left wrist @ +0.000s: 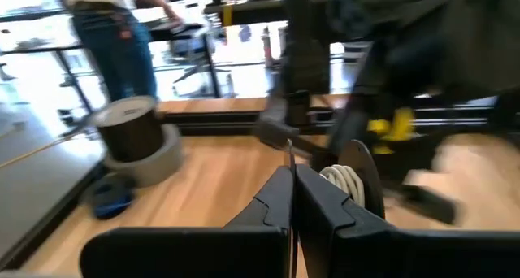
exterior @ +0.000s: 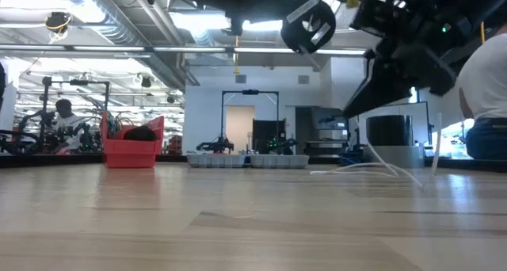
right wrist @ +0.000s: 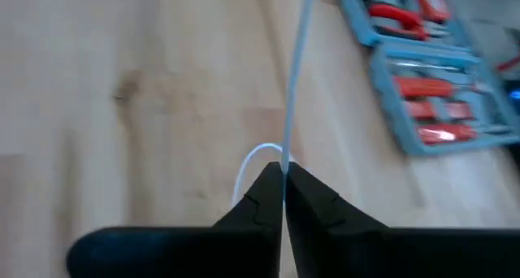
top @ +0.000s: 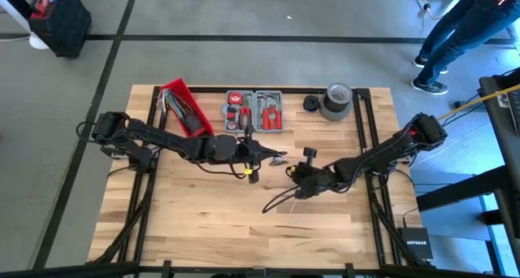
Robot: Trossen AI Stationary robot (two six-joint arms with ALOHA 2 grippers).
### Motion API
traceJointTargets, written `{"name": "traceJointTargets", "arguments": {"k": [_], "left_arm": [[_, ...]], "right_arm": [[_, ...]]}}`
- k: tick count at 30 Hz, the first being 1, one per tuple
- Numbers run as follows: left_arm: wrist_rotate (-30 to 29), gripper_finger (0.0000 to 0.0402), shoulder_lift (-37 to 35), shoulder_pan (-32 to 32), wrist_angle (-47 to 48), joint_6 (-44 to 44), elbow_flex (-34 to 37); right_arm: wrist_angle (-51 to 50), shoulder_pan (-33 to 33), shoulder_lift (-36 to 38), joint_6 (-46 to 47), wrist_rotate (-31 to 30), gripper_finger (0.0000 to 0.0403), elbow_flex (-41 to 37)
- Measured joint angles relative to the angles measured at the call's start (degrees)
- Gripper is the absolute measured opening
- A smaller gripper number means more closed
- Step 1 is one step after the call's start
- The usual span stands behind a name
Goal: Coil cords
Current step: Coil the white wire into the spool
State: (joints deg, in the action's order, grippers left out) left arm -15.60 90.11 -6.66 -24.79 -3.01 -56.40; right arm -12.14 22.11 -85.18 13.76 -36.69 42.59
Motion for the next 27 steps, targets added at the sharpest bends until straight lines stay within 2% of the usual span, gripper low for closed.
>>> {"name": "traceJointTargets", "arguments": {"k": [9, 15, 20, 24, 27], "left_arm": [[2.9, 0.0000, 0.0, 0.2, 1.1, -1.0, 0.0], [3.1, 0.0000, 0.0, 1.5, 3.6, -1.5, 0.0], [3.0, 0.0000, 0.0, 2.4, 5.5, -1.3, 0.0], [3.0, 0.0000, 0.0, 2.5, 5.7, -0.9, 0.0], [3.0, 0.0000, 0.0, 2.5, 5.6, -0.8, 0.0]], "right_arm": [[-8.2, 0.0, 6.2, 2.5, -6.0, 0.0014, 0.0], [-6.6, 0.0, 15.2, 4.6, -2.6, 0.0007, 0.0], [1.6, 0.0, 19.0, 5.5, 2.2, 0.0011, 0.1], [9.6, 0.0, 18.4, 3.7, 6.0, 0.0005, 0.1], [15.1, 0.0, 16.7, 1.5, 6.2, 0.0005, 0.1]]}}
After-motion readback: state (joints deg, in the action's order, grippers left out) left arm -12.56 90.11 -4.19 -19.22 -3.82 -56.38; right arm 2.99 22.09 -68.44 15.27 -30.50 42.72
